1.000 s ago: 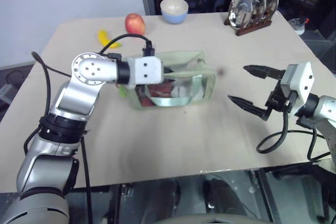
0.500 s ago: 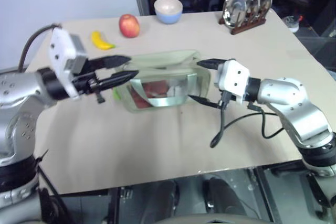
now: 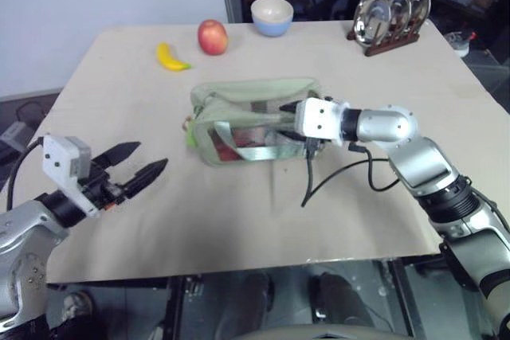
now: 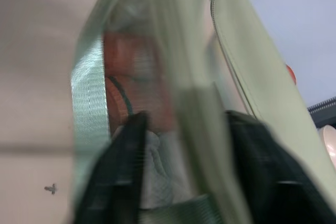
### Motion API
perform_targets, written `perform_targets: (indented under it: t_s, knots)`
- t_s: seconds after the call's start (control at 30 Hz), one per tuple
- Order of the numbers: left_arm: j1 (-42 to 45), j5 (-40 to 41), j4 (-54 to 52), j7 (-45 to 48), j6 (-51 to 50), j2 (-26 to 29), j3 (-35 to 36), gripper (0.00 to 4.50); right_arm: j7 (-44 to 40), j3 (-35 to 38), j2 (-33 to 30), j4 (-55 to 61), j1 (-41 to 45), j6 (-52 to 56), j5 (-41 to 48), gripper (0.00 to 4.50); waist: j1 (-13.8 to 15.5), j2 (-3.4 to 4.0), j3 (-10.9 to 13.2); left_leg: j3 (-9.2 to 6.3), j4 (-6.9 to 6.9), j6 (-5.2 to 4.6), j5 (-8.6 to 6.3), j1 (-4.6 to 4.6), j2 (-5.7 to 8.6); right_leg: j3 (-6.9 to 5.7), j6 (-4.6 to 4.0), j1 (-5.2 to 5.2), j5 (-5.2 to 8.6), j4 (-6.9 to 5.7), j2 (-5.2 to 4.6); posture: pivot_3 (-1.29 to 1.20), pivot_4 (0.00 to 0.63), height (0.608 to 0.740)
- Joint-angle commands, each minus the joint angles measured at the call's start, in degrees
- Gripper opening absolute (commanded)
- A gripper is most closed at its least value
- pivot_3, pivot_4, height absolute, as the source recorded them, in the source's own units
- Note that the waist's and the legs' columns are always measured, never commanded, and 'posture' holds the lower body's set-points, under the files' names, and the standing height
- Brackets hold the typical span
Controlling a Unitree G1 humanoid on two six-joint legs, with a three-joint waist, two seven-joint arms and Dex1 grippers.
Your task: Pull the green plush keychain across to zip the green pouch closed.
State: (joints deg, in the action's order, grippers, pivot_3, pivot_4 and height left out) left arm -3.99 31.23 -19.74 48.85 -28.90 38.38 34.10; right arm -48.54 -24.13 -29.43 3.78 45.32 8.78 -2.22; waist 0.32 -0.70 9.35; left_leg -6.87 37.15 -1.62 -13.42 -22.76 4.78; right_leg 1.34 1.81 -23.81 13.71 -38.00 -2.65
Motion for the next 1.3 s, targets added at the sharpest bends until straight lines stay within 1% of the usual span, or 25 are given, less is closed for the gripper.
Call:
perform_targets:
  t_s: [0.03, 0.2, 0.3, 0.43, 0.5, 0.6, 0.73, 0.87, 1.1, 1.3]
  knots:
    - [3.3, -6.1, 2.0, -5.1, 5.3, -0.6, -5.4, 4.15, -0.2, 1.6, -0.1, 0.3, 0.8, -2.1, -1.6, 1.66, -0.1, 0.0, 0.0, 0.01, -0.01, 0.0, 0.0, 0.0, 0.0, 0.02, 0.0, 0.0, 0.0, -0.01, 0.0, 0.0, 0.15, 0.74]
    - [6.3, -13.3, 5.0, -9.3, 11.8, -1.8, -12.4, 4.15, -0.5, 2.0, 0.1, 0.6, 0.3, -2.3, -2.4, 1.66, -0.1, 0.0, 0.0, 0.07, -0.02, 0.0, 0.0, -0.01, 0.02, 0.09, 0.0, 0.0, -0.01, 0.0, 0.0, 0.0, 0.15, 0.74]
    - [8.3, -15.9, 5.9, -11.9, 14.3, -3.3, -15.4, 4.15, -0.6, 2.4, 0.0, 0.9, 0.3, -2.3, -2.6, 1.66, -0.3, 0.0, 0.0, 0.05, -0.05, 0.0, 0.0, -0.02, 0.02, 0.08, 0.0, -0.01, -0.01, 0.01, -0.01, 0.0, 0.15, 0.74]
    - [8.1, -15.4, 5.0, -12.0, 14.5, -4.2, -17.3, 4.15, -0.7, 2.6, 0.2, 0.8, 0.5, -2.2, -2.8, 1.66, -0.7, 0.01, 0.0, 0.04, -0.07, 0.0, 0.0, -0.02, 0.02, 0.07, 0.0, -0.02, -0.01, 0.0, 0.0, 0.0, 0.15, 0.74]
    - [7.2, -14.3, 4.2, -11.5, 14.0, -4.4, -17.3, 4.15, -0.8, 2.6, 0.2, 0.6, 0.6, -2.3, -3.0, 1.66, -0.8, 0.01, 0.0, 0.04, -0.06, -0.01, 0.0, -0.03, 0.02, 0.07, 0.0, -0.02, -0.01, 0.0, -0.01, 0.0, 0.15, 0.74]
    - [5.8, -7.6, 1.2, -9.6, 10.2, -4.6, -14.5, 4.15, -1.0, 2.7, 0.1, 0.4, 0.7, -2.4, -3.2, 1.66, -1.0, 0.01, 0.0, 0.05, -0.07, -0.01, 0.0, -0.02, 0.02, 0.08, 0.0, -0.02, -0.01, 0.0, -0.01, 0.0, 0.15, 0.74]
    - [2.7, -4.8, 0.6, -5.6, 9.2, -1.6, -12.7, 4.15, -1.2, 2.8, 0.3, 0.1, 0.8, -2.7, -3.5, 1.66, -1.1, 0.02, 0.0, 0.03, -0.07, -0.01, 0.0, -0.03, 0.0, 0.06, 0.0, -0.03, -0.01, 0.0, 0.0, 0.0, 0.15, 0.74]
    - [2.8, -5.6, 0.4, -6.1, 9.6, -1.0, -14.2, 4.15, -1.3, 2.8, 0.5, 0.0, 0.8, -2.8, -3.6, 1.66, -1.0, 0.03, 0.0, 0.03, -0.08, -0.02, -0.01, -0.03, 0.0, 0.07, 0.0, -0.03, -0.01, 0.0, -0.01, 0.0, 0.15, 0.74]
    - [2.2, -6.6, 1.2, -9.7, 8.6, -3.0, -14.8, 4.15, -1.6, 3.0, 0.3, 0.7, 0.2, -2.3, -3.4, 1.66, -1.0, 0.03, 0.0, 0.03, -0.09, -0.01, -0.01, -0.03, 0.01, 0.07, 0.0, -0.03, -0.01, 0.01, -0.01, 0.0, 0.15, 0.74]
    - [2.9, -12.0, 2.4, -14.0, 10.4, -4.0, -18.2, 4.15, -1.9, 3.2, 0.2, 0.9, -0.1, -2.2, -3.4, 1.66, -1.0, 0.03, 0.0, 0.04, -0.09, -0.02, -0.01, -0.03, 0.01, 0.07, 0.0, -0.03, -0.01, 0.01, -0.01, 0.0, 0.15, 0.74]
